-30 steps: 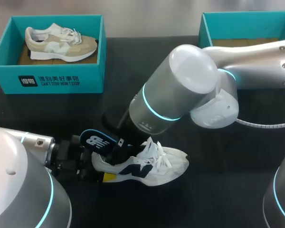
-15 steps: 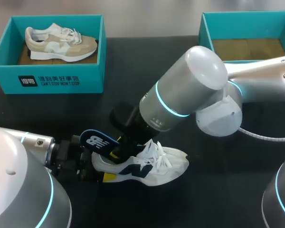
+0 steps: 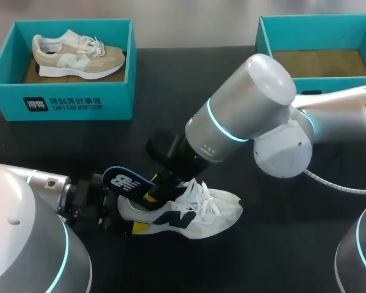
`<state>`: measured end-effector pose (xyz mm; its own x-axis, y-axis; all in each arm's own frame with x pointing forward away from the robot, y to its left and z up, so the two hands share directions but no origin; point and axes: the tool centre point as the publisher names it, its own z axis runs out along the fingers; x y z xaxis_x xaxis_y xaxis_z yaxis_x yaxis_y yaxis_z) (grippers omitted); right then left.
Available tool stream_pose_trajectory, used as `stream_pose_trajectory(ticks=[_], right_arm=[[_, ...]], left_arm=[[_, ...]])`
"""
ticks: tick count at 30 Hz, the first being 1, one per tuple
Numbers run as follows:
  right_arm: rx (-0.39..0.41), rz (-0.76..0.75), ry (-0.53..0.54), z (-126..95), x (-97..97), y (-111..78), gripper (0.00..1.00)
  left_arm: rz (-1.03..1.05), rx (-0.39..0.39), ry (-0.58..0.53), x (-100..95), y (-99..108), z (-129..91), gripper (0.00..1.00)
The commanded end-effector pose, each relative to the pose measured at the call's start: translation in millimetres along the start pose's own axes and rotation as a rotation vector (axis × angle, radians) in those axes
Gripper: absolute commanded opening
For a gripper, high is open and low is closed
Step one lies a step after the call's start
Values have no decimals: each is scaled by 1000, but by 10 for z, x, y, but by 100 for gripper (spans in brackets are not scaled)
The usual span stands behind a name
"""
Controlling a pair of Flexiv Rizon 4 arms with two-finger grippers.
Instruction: Take the shoe out of the shoebox, open the shoe tongue, remove and reinsert the insole, then place the shoe into the shoebox
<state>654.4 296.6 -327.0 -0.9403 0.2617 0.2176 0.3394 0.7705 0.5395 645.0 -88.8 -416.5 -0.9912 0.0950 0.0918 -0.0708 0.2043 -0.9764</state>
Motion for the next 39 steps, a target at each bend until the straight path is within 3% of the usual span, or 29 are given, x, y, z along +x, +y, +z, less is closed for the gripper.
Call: stream_pose_trajectory(ticks=[1,4,10,12,16,17,39], right_arm=[[4,0,-15,2,22,13,73],[4,-2,-26,-12,19,21,100],[5,-1,-28,-28,3,30,100],[3,0,-16,-7,-12,26,92],[1,-2,0,28,-11,37,53],[1,-2,4,34,-8,41,50],[14,31,33,87,99,65,35]], left_arm=[[0,0,1,-11,22,3,0],[0,0,1,-11,22,3,0],[0,0,1,-11,22,3,0],[0,0,1,-11,22,3,0],[0,0,1,-11,22,3,0],[0,0,1,-11,22,3,0],[0,0,1,-11,22,3,0]])
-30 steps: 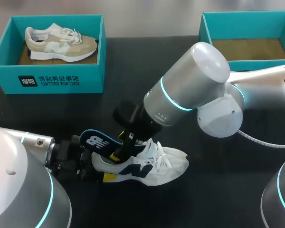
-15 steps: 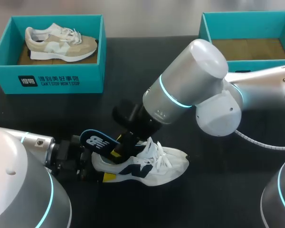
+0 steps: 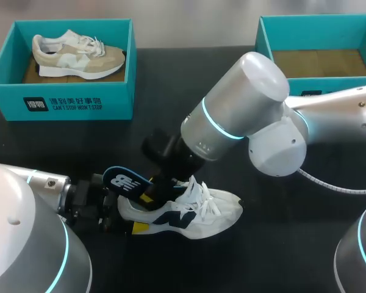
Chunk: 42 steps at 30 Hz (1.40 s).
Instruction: Take the shoe out of the shoebox, open the shoe tongue, remove and reinsert the insole, then place the shoe into the shoebox
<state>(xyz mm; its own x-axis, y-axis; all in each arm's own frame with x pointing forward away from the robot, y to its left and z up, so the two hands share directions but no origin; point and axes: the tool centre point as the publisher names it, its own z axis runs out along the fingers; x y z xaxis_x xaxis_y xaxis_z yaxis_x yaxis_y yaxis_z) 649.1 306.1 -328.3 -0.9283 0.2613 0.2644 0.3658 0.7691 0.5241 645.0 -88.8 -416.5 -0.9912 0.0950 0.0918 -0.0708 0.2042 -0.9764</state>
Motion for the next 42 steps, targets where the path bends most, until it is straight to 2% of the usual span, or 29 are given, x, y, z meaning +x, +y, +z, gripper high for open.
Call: stream_pose_trajectory(ticks=[1,15,16,17,23,31,36,42], right_arm=[[3,2,-5,19,30,15,35],[10,0,-10,-24,79,51,21],[10,-1,-11,-25,80,52,15],[10,-2,-11,-26,80,53,0],[5,-30,2,-55,86,103,0],[-45,-108,7,-219,121,301,0],[-104,-156,18,-335,132,474,0],[-188,-249,-9,-643,156,769,0]], left_arm=[[0,0,1,-11,23,3,0],[0,0,1,-11,23,3,0],[0,0,1,-11,23,3,0],[0,0,1,-11,23,3,0],[0,0,1,-11,23,3,0],[0,0,1,-11,23,3,0],[0,0,1,-11,23,3,0],[0,0,1,-11,23,3,0]])
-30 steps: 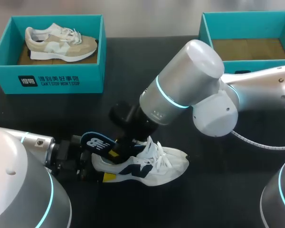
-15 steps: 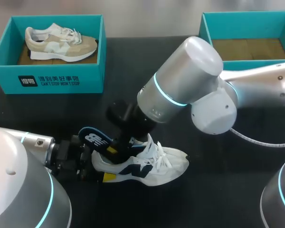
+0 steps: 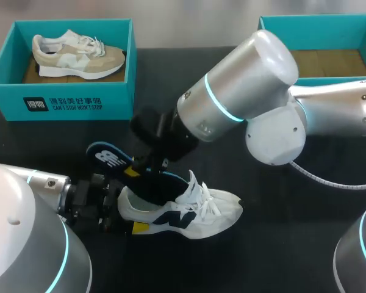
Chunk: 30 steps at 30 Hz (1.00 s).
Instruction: Take the shoe out of the shoebox, open the shoe tongue, remove and reinsert the insole, then place the shoe into the shoebox
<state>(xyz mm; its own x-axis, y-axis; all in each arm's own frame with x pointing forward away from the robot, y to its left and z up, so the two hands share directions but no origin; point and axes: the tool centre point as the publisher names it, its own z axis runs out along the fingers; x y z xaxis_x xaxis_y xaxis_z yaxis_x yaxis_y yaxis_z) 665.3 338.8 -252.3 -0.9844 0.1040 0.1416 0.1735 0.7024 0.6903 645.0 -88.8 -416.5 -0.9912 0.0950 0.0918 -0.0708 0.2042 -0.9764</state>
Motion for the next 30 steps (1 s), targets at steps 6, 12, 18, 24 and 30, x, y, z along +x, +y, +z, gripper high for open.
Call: stream_pose_trajectory(ticks=[6,12,18,24,30], right_arm=[[-39,-67,-16,-231,2,134,0],[-39,-67,-16,-231,2,134,0],[-39,-67,-16,-231,2,134,0],[-44,-89,-61,-460,-125,284,0],[-90,-127,-93,-819,-204,508,0]], left_arm=[[0,0,1,-11,23,3,0],[0,0,1,-11,23,3,0],[0,0,1,-11,23,3,0],[0,0,1,-11,23,3,0],[0,0,1,-11,23,3,0]])
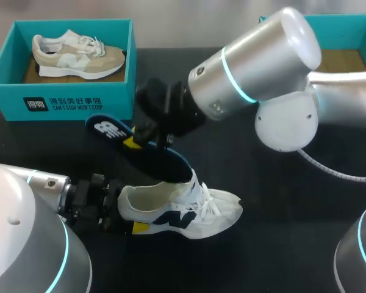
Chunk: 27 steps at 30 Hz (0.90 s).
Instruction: Take the shoe out of the shoebox, open the shoe tongue, remove and reinsert the insole, then place the shoe into the shoebox
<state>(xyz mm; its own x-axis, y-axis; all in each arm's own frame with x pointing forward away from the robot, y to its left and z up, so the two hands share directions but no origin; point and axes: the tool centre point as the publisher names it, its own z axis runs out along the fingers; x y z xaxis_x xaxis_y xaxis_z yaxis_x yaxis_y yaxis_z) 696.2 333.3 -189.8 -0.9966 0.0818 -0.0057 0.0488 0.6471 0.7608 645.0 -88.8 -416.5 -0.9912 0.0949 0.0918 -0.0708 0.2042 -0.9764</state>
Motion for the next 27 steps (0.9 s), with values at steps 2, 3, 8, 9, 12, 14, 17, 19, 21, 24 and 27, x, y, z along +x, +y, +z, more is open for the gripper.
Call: stream_pose_trajectory(ticks=[2,3,8,9,12,14,17,19,21,24,27], right_arm=[[-43,-22,-26,-469,-54,178,0],[-61,-45,-38,-546,-62,225,0],[-95,-86,-57,-717,-52,309,0],[-95,-86,-57,-717,-52,309,0],[-95,-86,-57,-717,-52,309,0],[-95,-86,-57,-717,-52,309,0],[-95,-86,-57,-717,-52,309,0],[-95,-86,-57,-717,-52,309,0],[-95,-86,-57,-717,-52,309,0],[-95,-86,-57,-717,-52,309,0],[-95,-86,-57,-717,-52,309,0]], left_arm=[[0,0,1,-11,23,3,0],[0,0,1,-11,23,3,0],[0,0,1,-11,23,3,0],[0,0,1,-11,23,3,0],[0,0,1,-11,23,3,0],[0,0,1,-11,23,3,0],[0,0,1,-11,23,3,0],[0,0,1,-11,23,3,0],[0,0,1,-11,23,3,0],[0,0,1,-11,23,3,0],[0,0,1,-11,23,3,0]])
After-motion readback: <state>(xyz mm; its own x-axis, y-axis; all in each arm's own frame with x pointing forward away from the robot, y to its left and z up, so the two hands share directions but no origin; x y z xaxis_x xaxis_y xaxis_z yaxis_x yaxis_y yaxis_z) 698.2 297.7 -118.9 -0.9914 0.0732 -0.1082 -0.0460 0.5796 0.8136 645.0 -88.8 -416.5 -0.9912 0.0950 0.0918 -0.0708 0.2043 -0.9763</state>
